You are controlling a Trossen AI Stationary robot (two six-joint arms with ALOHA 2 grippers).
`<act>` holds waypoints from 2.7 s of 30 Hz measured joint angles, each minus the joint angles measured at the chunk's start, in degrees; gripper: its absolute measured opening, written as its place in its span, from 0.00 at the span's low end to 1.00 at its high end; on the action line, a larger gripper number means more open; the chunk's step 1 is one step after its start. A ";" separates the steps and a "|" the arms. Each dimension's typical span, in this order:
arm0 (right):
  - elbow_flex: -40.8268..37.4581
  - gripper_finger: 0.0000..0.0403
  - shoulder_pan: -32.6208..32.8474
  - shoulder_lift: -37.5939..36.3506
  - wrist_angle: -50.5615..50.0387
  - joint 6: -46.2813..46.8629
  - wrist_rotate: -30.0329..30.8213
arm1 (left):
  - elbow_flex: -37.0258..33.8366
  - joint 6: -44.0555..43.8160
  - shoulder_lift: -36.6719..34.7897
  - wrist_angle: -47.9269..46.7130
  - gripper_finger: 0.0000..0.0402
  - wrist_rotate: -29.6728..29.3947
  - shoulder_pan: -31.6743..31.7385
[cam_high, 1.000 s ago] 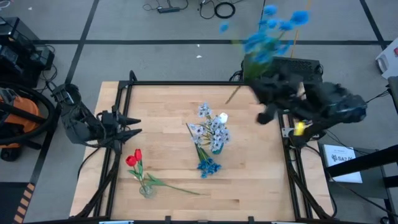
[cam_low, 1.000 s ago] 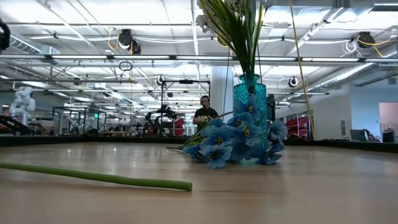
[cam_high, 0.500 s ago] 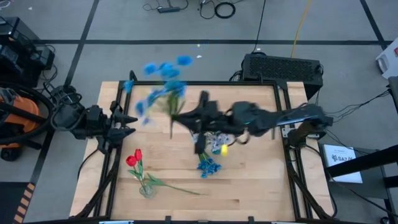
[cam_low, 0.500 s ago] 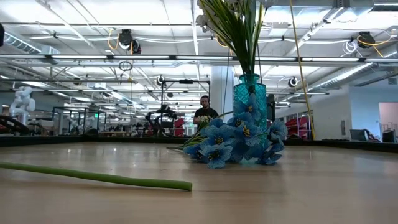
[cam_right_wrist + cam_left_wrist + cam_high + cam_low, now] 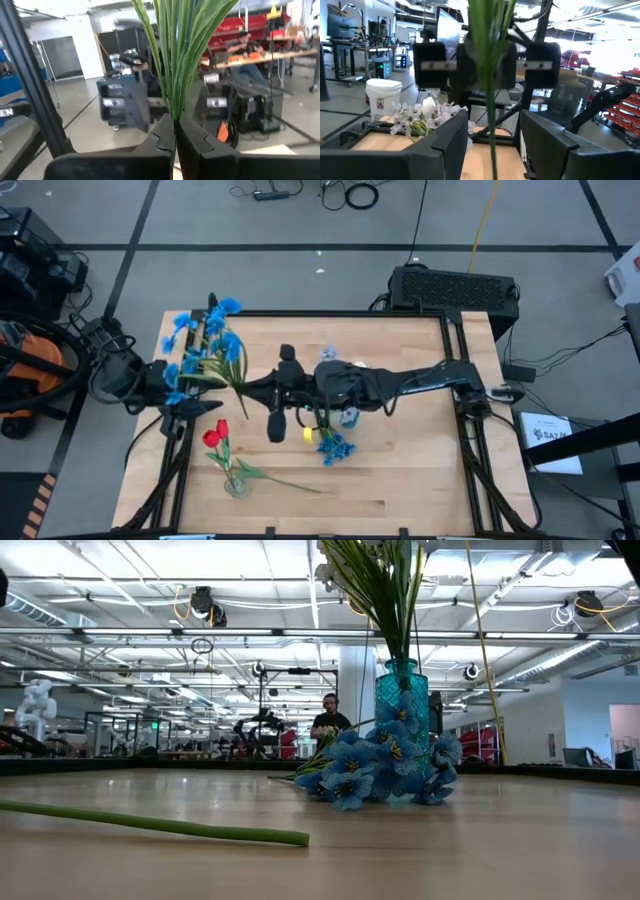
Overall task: Sort flowers into vase by color
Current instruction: Put the bottom blue flowers into the transparent flower vase
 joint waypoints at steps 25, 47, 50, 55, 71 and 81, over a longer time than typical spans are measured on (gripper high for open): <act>-0.09 0.00 -0.46 3.24 -4.87 -0.08 -0.12 | 0.00 -0.11 4.89 4.50 0.46 6.68 10.15; -0.13 0.19 -1.19 1.28 -10.61 3.05 0.25 | 0.00 -0.46 3.27 4.70 0.01 10.48 12.26; -0.13 0.26 -1.39 -0.90 -14.22 4.41 0.34 | 0.00 -0.48 0.78 4.56 0.01 12.88 12.24; -0.13 0.33 -1.24 -6.95 -23.70 11.18 0.34 | 1.64 -1.64 -3.10 -1.06 0.01 17.32 12.10; -0.04 0.03 13.26 -20.17 -55.30 34.33 33.36 | 19.30 -4.98 0.26 -26.25 0.01 21.42 5.71; -0.17 0.01 23.07 -17.69 -81.50 62.65 37.25 | 20.34 -7.52 0.73 -26.71 0.01 20.53 3.18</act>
